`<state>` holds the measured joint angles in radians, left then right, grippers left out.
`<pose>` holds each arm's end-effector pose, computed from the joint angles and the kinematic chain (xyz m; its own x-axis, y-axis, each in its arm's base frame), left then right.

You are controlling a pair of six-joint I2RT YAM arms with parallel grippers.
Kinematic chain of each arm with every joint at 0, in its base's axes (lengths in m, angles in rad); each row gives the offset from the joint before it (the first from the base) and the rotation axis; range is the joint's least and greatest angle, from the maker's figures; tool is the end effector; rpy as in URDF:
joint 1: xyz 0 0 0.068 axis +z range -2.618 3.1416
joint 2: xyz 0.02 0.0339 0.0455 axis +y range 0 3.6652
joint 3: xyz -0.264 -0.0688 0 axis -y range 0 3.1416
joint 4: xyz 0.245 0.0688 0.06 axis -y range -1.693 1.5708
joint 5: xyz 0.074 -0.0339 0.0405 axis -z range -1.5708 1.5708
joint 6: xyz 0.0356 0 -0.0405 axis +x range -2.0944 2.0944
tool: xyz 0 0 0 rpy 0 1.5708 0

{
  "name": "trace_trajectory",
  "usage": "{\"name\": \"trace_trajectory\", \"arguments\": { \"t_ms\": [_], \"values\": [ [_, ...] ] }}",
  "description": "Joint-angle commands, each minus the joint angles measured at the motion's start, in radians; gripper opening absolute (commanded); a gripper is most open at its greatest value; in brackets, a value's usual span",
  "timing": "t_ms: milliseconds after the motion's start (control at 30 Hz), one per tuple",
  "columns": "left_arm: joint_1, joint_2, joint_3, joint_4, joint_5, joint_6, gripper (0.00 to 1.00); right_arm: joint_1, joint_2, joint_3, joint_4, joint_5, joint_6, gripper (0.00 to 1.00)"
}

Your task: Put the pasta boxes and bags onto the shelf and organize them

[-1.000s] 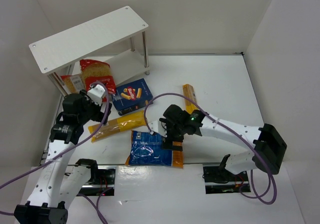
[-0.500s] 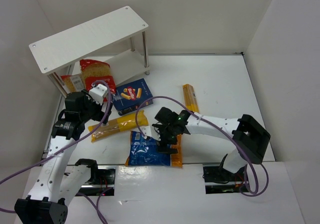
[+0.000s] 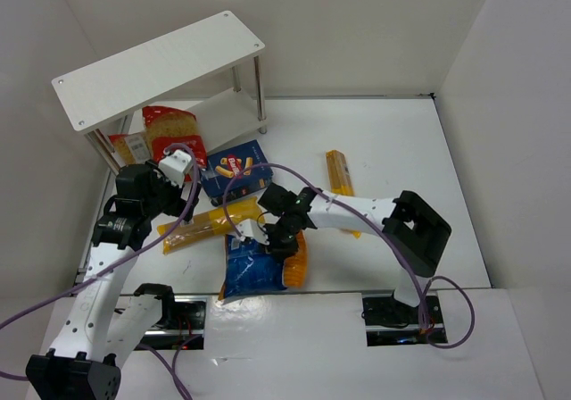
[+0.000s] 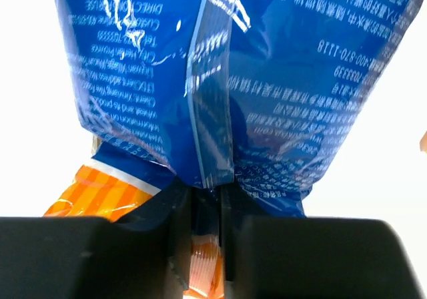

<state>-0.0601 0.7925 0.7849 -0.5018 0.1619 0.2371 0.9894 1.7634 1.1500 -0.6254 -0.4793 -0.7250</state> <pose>0.1747 -0.0163 0.3064 -0.4262 0.2579 -0.8671 0.3085 0.9425 0.1287 0.1729 0.2930 0.1808 0.1579 -0.8312 -0.5331 -0.9611 -0.2532 0.1102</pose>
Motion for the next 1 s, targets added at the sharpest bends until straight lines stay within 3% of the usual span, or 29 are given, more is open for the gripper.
{"name": "trace_trajectory", "arguments": {
  "t_ms": [0, 200, 467, 733, 967],
  "values": [
    [0.006, -0.013, -0.001, 0.023, 0.011, 0.014, 0.99, 0.009, 0.022, -0.041, -0.059, 0.102, -0.021, 0.0],
    [0.006, -0.033, -0.001, 0.023, 0.021, 0.014, 0.99, -0.011, -0.194, 0.037, -0.082, 0.195, 0.025, 0.0],
    [0.006, -0.033, -0.001, 0.023, 0.03, 0.014, 0.99, -0.02, -0.389, 0.06, 0.061, 0.392, 0.075, 0.0],
    [0.006, -0.042, -0.001, 0.023, 0.03, 0.014, 0.99, -0.029, -0.368, -0.044, 0.277, 0.544, 0.035, 0.0],
    [0.006, -0.042, -0.001, 0.023, 0.03, 0.014, 0.99, -0.121, -0.194, -0.105, 0.414, 0.489, 0.016, 0.0]
  ]
}}
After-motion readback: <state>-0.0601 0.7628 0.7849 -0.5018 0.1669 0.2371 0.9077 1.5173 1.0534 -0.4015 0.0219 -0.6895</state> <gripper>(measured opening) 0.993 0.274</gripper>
